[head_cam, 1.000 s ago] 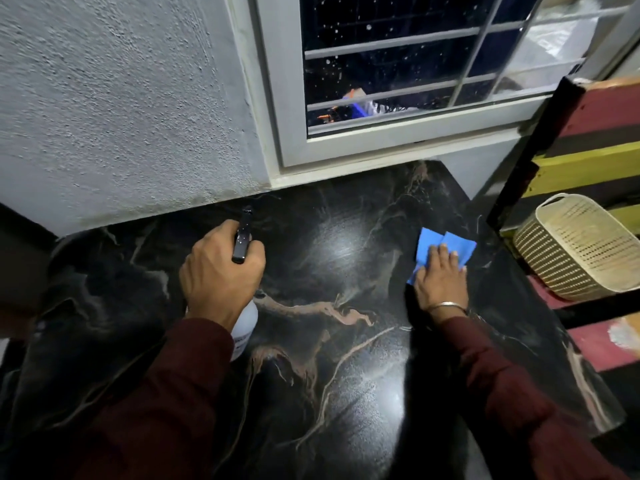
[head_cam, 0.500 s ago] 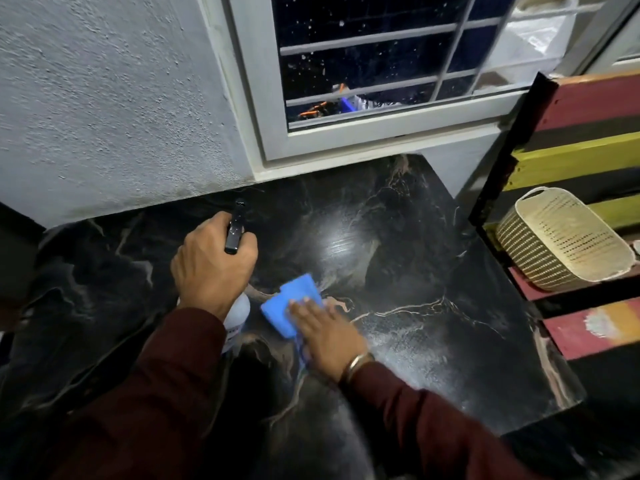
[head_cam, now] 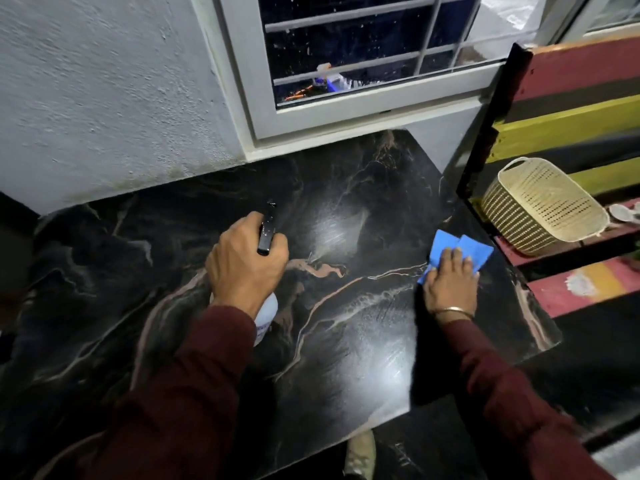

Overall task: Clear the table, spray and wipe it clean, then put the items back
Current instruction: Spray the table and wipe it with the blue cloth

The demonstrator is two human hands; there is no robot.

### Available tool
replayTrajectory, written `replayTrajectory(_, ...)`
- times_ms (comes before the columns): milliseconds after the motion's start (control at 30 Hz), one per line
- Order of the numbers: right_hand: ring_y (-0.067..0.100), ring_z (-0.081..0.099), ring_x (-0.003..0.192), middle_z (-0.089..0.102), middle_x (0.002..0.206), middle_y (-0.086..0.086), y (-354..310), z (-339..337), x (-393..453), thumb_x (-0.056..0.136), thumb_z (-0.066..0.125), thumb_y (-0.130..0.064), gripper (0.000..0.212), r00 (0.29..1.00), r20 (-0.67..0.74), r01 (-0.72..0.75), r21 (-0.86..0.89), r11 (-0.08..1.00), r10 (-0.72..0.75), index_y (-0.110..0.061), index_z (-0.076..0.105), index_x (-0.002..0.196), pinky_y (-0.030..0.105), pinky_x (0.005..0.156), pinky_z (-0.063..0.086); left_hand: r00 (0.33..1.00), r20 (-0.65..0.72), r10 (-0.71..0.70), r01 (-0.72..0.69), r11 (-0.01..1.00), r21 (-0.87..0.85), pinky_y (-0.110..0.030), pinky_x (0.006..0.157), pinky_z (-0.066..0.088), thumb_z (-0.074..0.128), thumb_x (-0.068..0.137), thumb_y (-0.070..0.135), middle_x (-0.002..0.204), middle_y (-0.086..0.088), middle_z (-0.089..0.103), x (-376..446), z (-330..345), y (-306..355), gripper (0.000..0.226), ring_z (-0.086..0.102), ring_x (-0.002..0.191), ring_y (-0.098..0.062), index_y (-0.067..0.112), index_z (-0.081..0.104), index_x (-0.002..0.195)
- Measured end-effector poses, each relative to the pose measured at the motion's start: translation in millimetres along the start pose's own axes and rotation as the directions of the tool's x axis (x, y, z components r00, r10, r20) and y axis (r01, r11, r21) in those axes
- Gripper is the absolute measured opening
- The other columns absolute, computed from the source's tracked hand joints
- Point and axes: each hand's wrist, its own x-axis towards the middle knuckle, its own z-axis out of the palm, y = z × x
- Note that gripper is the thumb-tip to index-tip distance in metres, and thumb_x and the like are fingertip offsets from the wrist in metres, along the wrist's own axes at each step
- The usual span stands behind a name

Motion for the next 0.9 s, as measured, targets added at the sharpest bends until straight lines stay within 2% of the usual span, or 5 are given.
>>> replayTrajectory(167,0.039,0.04,0.133,0.042,0.146,0.017,-114,40,-74,0.085,0.019,-0.039,0.07,0.974,0.067,0.22,-0.02,0.975,-0.218,-0.003,0.044,0.139,0.053,0.107,0.031,1.0,-0.019,-0.011,0.011,1.0,0.025,-0.034,0.064,0.033,0.057,0.084,0.031,0.073,0.001,0.056,-15,-33,-33,0.016,0.046,0.068,-0.025,0.014,0.057,0.083)
replayTrajectory(300,0.035,0.045,0.131,0.049,0.143,0.011,-213,64,-174,0.084,0.03,-0.036,0.062,0.868,0.089,0.487,0.033,0.873,-0.488,-0.009,0.05,0.136,0.052,0.106,0.038,0.999,-0.032,0.007,-0.005,0.999,0.047,-0.034,0.065,0.034,0.058,0.085,0.032,0.085,-0.008,0.066,-25,-66,-69,0.018,0.058,0.081,-0.037,0.014,0.059,0.086)
replayTrajectory(533,0.02,0.033,0.14,0.035,0.152,-0.004,-196,67,-287,0.089,0.039,-0.039,0.059,0.439,0.215,0.884,0.072,0.462,-0.873,-0.023,0.033,0.145,0.04,0.116,0.027,0.999,-0.031,0.029,-0.027,0.999,0.042,-0.035,0.065,0.035,0.058,0.086,0.032,0.086,-0.011,0.067,-34,-78,-85,0.017,0.059,0.084,-0.041,0.015,0.059,0.085)
replayTrajectory(600,0.018,0.034,0.14,0.035,0.152,-0.005,-160,61,-262,0.088,0.038,-0.038,0.059,0.463,0.189,0.879,0.033,0.477,-0.866,-0.025,0.033,0.145,0.039,0.115,0.026,0.999,-0.004,0.037,-0.037,0.999,0.027,-0.036,0.065,0.037,0.057,0.087,0.032,0.082,-0.008,0.064,-37,-70,-78,0.016,0.058,0.081,-0.038,0.016,0.058,0.084)
replayTrajectory(900,0.025,0.039,0.137,0.041,0.149,0.002,-29,23,-97,0.09,0.029,-0.037,0.058,0.869,0.146,0.483,-0.055,0.874,-0.472,-0.019,0.041,0.143,0.047,0.11,0.031,0.987,0.119,0.111,-0.11,0.994,-0.021,-0.035,0.064,0.035,0.051,0.084,0.04,0.073,0.002,0.056,-57,1,-16,0.022,0.051,0.071,-0.027,0.019,0.055,0.082)
